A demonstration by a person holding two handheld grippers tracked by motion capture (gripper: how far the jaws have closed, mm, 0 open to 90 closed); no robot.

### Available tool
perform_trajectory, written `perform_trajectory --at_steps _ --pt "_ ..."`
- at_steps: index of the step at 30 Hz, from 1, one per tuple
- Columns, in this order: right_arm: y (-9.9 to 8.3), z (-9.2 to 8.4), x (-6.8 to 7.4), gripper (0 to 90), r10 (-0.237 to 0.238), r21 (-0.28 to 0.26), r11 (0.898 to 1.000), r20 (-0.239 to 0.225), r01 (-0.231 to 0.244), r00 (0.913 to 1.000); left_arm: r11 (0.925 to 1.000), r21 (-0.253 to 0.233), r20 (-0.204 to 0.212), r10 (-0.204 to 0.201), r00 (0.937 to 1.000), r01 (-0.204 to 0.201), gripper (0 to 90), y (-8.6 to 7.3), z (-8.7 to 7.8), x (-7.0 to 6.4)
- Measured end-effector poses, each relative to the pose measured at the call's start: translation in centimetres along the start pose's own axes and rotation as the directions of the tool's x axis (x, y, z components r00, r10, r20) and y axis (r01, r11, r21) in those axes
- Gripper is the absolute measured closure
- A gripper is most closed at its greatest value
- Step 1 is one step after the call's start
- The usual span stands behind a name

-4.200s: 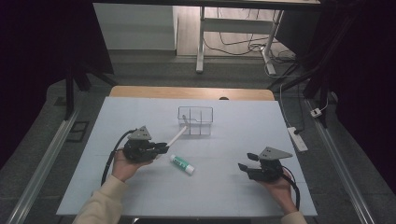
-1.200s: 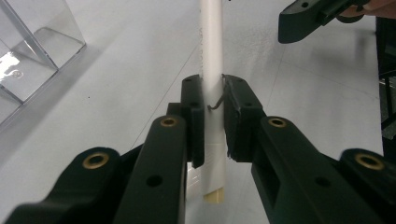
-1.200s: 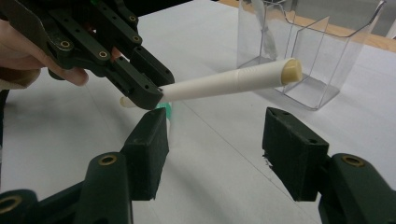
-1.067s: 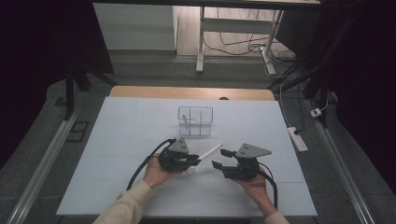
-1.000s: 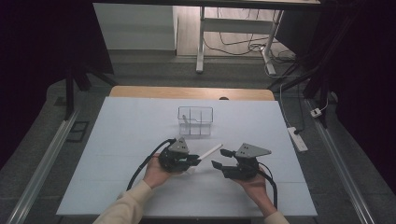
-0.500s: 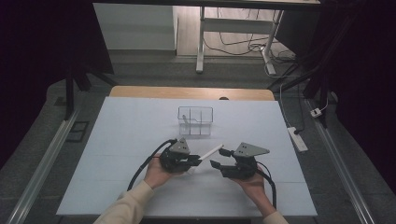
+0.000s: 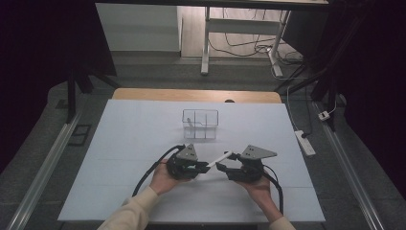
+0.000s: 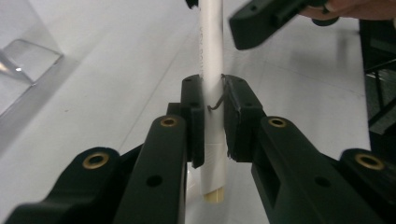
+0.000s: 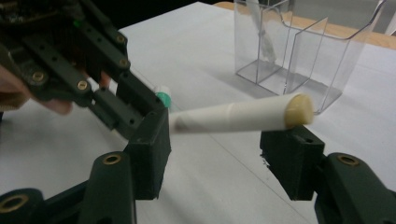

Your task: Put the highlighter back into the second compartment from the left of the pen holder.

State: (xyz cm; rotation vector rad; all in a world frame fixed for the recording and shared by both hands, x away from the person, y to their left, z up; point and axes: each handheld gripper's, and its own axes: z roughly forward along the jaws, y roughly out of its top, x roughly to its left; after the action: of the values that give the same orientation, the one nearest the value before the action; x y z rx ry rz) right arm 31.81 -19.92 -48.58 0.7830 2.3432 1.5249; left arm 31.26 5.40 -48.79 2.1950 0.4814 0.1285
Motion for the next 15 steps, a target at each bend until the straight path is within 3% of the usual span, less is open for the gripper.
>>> perform_trajectory --at_steps 9,15 --pt "0.25 -0.46 -0.16 51.6 0.040 -0.051 0.998 -0.045 -0.042 0.9982 0.9989 0.036 0.004 0.030 0.9996 -0.030 78.8 0.08 0.48 -0.32" --pt "0.65 -0.95 -0.20 62.7 0.056 -0.088 0.994 -0.104 -0.066 0.9930 0.9984 0.037 0.017 0.042 0.9990 -0.043 78.6 0.27 0.43 -0.62"
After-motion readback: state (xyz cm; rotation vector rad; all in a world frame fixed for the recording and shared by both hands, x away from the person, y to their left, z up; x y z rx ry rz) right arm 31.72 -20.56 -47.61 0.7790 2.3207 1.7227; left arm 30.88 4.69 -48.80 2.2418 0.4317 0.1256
